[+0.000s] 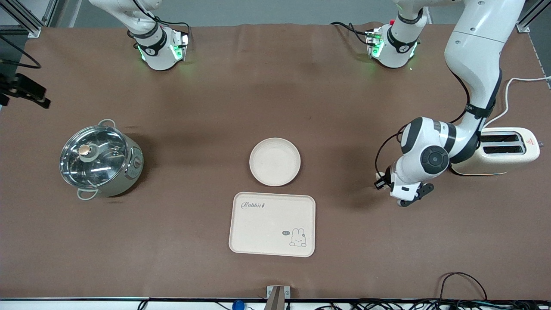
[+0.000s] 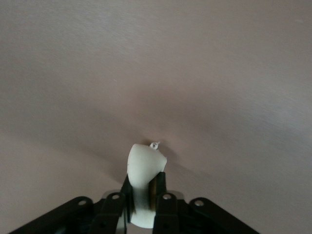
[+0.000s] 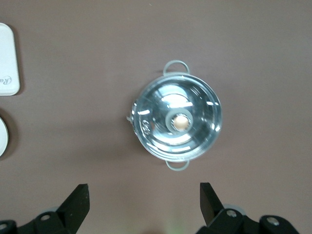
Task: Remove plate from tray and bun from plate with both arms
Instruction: 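Lower the bun onto the table beside the toaster and open the left gripper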
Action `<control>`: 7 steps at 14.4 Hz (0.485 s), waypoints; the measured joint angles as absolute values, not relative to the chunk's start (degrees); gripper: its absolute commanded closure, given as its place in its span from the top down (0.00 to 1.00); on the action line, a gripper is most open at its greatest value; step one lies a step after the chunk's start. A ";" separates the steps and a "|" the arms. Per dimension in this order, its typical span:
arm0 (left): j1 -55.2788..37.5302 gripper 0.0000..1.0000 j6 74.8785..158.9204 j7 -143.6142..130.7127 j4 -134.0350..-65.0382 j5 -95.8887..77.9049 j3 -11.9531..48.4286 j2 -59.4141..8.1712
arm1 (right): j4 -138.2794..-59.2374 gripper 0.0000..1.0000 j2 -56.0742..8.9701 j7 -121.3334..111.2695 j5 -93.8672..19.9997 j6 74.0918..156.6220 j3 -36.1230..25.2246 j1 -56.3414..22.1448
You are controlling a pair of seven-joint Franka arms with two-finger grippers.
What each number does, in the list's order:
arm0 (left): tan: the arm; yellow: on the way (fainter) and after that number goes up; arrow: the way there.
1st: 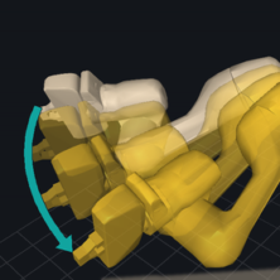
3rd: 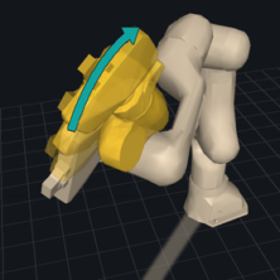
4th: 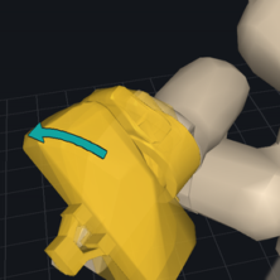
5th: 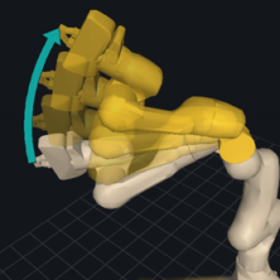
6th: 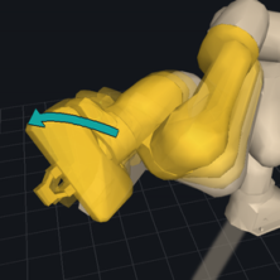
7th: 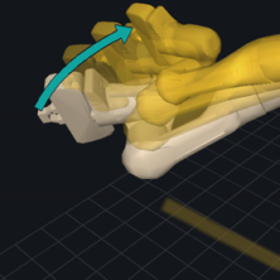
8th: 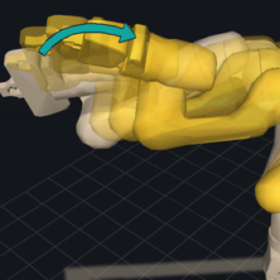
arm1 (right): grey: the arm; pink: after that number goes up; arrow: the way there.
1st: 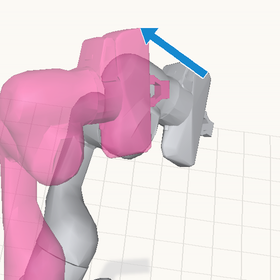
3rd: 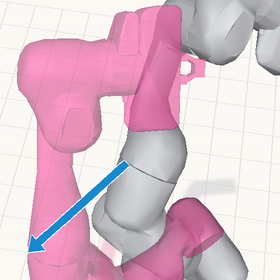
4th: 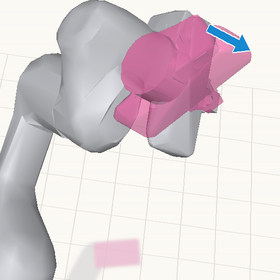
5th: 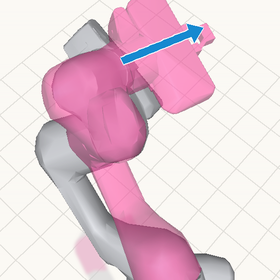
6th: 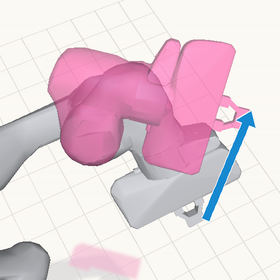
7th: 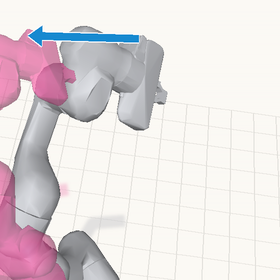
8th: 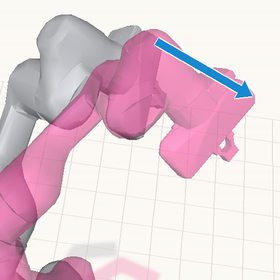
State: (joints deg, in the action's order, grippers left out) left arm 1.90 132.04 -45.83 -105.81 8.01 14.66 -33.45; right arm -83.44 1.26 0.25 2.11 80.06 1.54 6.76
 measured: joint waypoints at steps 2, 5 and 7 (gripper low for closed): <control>3.68 1.00 132.63 -44.42 -105.80 8.01 14.68 -34.27 | -81.56 1.00 1.34 -0.64 2.06 77.05 1.43 8.78; 4.40 1.00 133.13 -43.71 -105.36 8.00 14.88 -34.39 | -80.85 1.00 1.33 -0.71 2.01 76.60 1.79 8.98; 4.34 1.00 133.22 -43.73 -103.99 8.00 15.65 -34.09 | -80.86 1.00 1.25 -0.71 1.88 76.96 2.25 8.68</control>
State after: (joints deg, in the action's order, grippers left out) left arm 4.34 133.22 -43.73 -103.99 8.00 15.65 -34.09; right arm -80.86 1.25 -0.71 1.88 76.96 2.25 8.68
